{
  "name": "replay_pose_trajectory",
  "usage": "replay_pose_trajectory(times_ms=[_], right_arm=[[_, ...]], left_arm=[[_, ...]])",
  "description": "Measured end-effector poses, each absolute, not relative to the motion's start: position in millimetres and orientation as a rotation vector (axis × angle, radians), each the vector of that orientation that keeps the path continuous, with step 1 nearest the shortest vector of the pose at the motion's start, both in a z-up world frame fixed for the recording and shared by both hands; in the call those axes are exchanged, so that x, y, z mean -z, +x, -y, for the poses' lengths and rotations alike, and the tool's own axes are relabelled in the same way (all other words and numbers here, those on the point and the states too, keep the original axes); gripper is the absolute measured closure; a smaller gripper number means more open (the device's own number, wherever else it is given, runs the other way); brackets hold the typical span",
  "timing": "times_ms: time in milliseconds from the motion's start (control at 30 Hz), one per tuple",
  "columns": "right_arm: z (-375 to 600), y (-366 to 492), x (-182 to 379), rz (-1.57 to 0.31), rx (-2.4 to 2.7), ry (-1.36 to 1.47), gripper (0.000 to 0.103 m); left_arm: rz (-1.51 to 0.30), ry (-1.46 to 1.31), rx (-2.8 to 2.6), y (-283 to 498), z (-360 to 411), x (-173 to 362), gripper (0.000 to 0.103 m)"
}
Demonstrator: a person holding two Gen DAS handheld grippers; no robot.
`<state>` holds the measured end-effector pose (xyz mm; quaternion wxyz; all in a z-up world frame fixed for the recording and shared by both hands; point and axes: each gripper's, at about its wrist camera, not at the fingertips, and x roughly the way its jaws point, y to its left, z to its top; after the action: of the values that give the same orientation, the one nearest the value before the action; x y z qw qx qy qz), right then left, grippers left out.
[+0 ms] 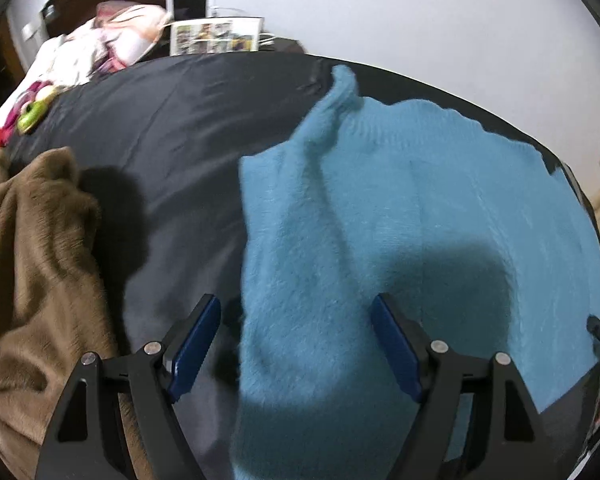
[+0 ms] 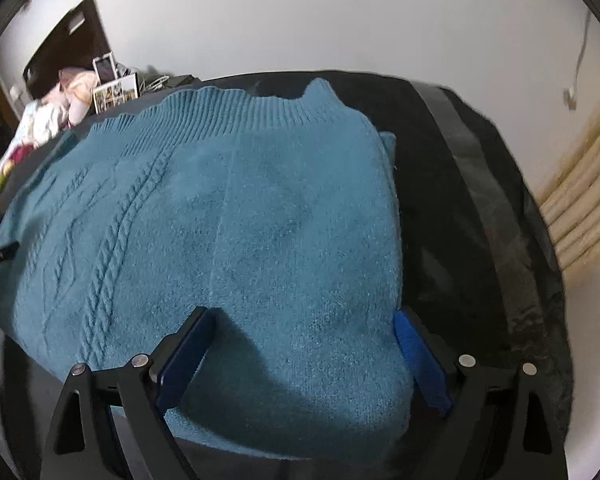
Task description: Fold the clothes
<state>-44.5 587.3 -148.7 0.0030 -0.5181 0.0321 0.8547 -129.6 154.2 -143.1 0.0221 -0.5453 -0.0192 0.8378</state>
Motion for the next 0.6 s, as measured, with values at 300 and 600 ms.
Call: replay_pose_trajectory(times_ms=[300, 600], right_arm=[[-656.0, 8.6, 140.5, -0.878, -2.583, -1.597, 0.01], [-648.1, 18.7, 158.1, -1.049, -2.58, -1.624, 0.01]], left_arm=[[-0.037, -1.586, -2.615, -76.6, -190.8, 106.8, 0.022], [-0.117, -1.634, -2.586, -54.7, -218.5, 121.1, 0.022]])
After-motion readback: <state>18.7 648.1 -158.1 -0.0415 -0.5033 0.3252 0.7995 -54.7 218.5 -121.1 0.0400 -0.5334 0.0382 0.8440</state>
